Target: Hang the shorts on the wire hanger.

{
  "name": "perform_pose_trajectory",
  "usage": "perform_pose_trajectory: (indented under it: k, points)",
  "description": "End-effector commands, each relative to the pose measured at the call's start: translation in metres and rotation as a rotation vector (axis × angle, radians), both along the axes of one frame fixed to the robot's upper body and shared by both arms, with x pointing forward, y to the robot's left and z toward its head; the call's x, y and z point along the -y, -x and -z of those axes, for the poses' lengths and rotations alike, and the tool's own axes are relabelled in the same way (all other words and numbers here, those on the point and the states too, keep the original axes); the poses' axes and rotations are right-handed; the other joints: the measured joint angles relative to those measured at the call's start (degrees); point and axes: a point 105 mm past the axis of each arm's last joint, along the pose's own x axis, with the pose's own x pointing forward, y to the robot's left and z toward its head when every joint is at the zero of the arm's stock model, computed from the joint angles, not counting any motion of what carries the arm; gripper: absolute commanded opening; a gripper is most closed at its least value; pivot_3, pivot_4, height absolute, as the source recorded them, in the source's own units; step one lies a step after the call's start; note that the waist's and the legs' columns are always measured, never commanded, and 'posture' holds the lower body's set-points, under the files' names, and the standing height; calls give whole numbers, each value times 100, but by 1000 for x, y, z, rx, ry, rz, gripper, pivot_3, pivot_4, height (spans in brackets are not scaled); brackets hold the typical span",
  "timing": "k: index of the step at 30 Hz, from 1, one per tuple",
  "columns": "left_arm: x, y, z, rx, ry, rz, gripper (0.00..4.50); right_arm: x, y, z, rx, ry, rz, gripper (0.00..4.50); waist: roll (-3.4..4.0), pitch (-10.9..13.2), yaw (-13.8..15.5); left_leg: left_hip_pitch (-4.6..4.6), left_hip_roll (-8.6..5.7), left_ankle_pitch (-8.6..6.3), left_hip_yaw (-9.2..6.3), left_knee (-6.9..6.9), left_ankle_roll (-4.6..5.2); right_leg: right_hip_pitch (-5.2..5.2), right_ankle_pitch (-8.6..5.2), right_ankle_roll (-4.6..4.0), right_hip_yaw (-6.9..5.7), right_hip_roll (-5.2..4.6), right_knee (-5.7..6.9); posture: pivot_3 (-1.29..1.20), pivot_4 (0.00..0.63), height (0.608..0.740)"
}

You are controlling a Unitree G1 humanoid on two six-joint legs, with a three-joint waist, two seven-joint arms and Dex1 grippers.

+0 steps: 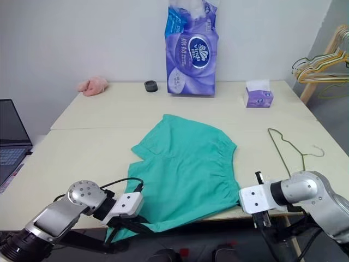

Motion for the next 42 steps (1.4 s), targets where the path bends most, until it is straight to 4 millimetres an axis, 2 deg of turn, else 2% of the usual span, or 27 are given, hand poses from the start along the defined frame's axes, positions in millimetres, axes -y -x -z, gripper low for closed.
perform_pose_trajectory:
  k: [1,4,8,11,14,18,21,22,24,26,28,31,34,35,38,42]
  points:
    - [2,1,-3,11,-1,32,0,6,5,-12,-10,33,42,15,0,1,-11,0,1,0,1,2,0,0,-3,5,1,0,0,-127,65,740]
    - [4,2,-4,5,7,39,0,5,8,-11,-19,35,51,15,0,4,-31,-1,1,0,2,2,0,-1,-3,6,0,0,-2,-127,65,740]
    - [13,6,-6,-34,51,18,0,-1,2,-9,33,11,24,15,0,6,-50,-2,2,0,3,1,0,-1,-3,6,1,0,-3,-136,66,740]
    - [15,10,-8,-77,58,8,648,1,6,-6,12,28,5,0,-3,12,-50,-2,2,0,5,1,0,-1,-3,7,1,0,-3,-133,66,740]
    - [18,12,-12,-92,74,-4,1563,3,14,-3,-17,48,-22,604,-2,13,-48,-3,2,0,4,1,0,-1,-3,7,1,0,-3,-127,66,740]
    - [20,13,-14,-103,88,-20,2819,2,18,-4,-37,33,-27,2006,-3,15,-46,-3,2,0,3,1,0,1,-3,7,0,0,-2,-124,62,740]
    - [22,12,-19,-104,111,-39,3679,5,24,-14,-93,-9,-12,2946,-2,15,-45,-2,2,0,3,2,0,4,-3,7,1,0,-2,-124,62,740]
    - [24,7,-22,-86,128,-59,3988,6,22,-19,-100,-39,12,2959,-3,15,-45,-2,2,0,4,2,0,5,-4,7,1,0,-2,-124,62,740]
    - [29,-6,-28,-44,175,-112,4463,9,15,-27,-104,-109,90,2959,-3,15,-42,-2,2,0,2,2,0,6,-3,7,0,0,-2,-122,56,740]
    - [34,-14,-33,-27,204,-142,4463,12,2,-37,-75,-194,187,2959,-12,13,-35,0,2,0,2,6,0,11,-2,10,0,0,-2,-122,56,740]
    - [41,-25,-40,13,250,-190,4463,16,-20,-53,5,-333,346,2959,-14,13,-34,5,2,0,-1,7,0,21,-1,11,-1,0,-3,-119,55,740]
    - [57,-53,-56,152,334,-283,4463,44,-55,-64,164,-511,679,2959,-16,11,-25,7,1,0,-1,10,-1,26,9,0,1,0,-3,-122,53,740]
    - [68,-73,-69,270,385,-331,4463,76,-68,-54,244,-557,977,2959,-17,8,39,2,-4,1,-4,10,-2,25,18,-10,2,0,-4,-130,48,740]
    - [73,-79,-74,296,402,-341,4463,93,-72,-50,288,-566,1119,2959,-15,6,41,1,-5,0,-5,8,-3,23,19,-11,4,0,-2,-138,45,740]
    - [84,-86,-84,343,436,-317,4463,130,-72,-36,341,-586,1423,2959,-6,0,46,-13,-9,0,-5,3,-5,4,21,-11,8,0,5,-138,45,740]
    - [96,-82,-92,359,459,-248,4463,147,-67,-22,308,-569,1561,2959,12,-9,-23,-19,-13,0,7,-4,-6,-7,21,-11,19,-1,6,-157,49,740]
